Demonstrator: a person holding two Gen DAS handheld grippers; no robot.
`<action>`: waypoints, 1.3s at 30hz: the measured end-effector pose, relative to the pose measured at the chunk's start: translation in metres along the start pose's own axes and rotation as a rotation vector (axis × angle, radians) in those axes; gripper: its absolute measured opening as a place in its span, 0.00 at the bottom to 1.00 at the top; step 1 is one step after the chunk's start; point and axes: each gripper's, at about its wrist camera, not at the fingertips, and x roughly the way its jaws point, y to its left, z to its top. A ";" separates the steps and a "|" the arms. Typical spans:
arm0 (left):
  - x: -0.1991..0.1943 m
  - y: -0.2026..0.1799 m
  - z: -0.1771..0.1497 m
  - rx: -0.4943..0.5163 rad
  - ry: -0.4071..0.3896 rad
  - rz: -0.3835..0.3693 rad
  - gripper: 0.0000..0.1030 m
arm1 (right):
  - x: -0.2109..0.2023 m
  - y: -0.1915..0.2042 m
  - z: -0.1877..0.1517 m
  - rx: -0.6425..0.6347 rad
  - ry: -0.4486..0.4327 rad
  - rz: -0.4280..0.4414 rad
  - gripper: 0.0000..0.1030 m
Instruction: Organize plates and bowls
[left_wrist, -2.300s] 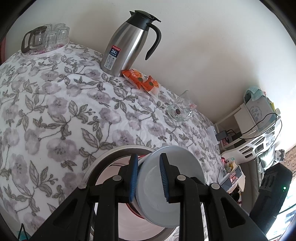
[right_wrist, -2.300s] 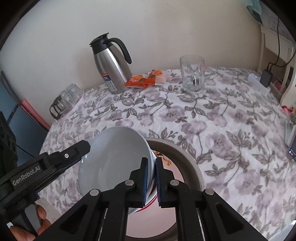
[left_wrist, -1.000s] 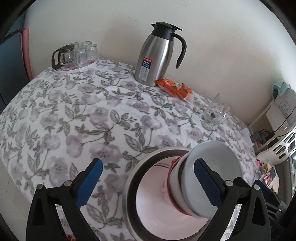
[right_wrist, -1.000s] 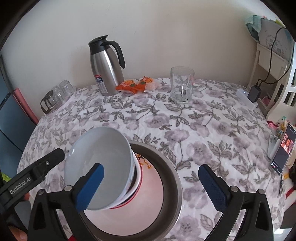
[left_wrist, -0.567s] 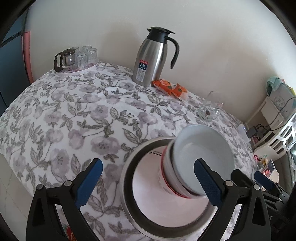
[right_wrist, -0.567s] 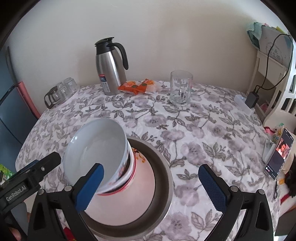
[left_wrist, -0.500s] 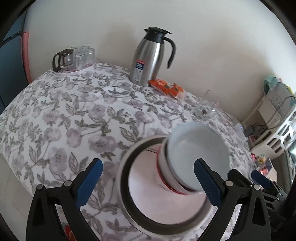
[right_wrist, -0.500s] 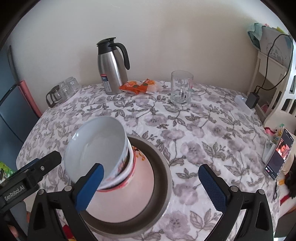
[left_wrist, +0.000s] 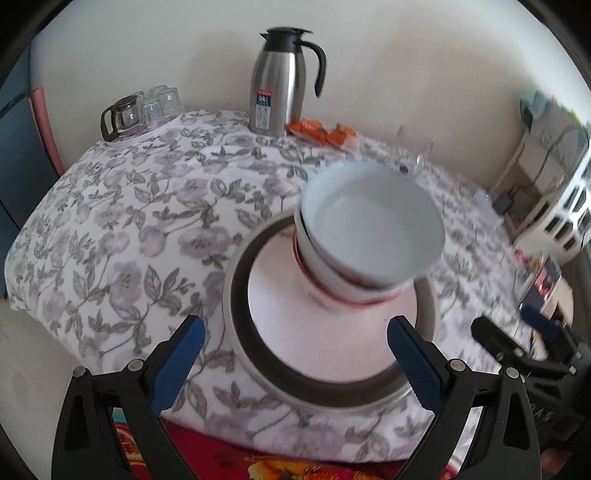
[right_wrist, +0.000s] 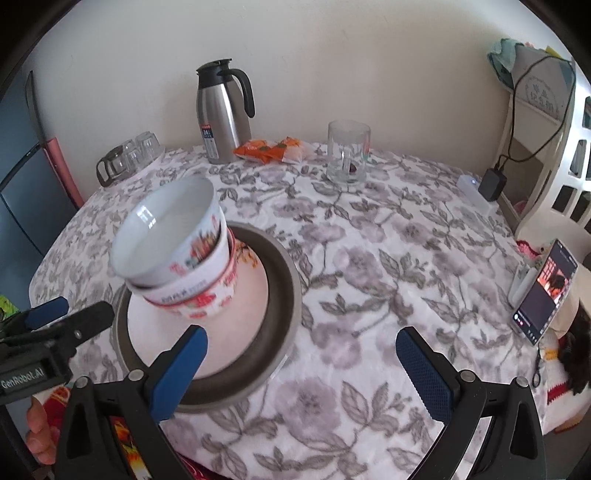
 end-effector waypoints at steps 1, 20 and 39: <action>0.001 -0.001 -0.003 0.000 0.016 0.000 0.96 | 0.000 -0.002 -0.003 0.001 0.001 -0.001 1.00; 0.005 -0.024 -0.033 0.047 0.085 0.035 0.96 | -0.002 -0.028 -0.037 0.044 0.024 0.005 1.00; 0.011 -0.028 -0.035 0.073 0.117 0.059 0.96 | -0.001 -0.027 -0.038 0.040 0.034 0.001 1.00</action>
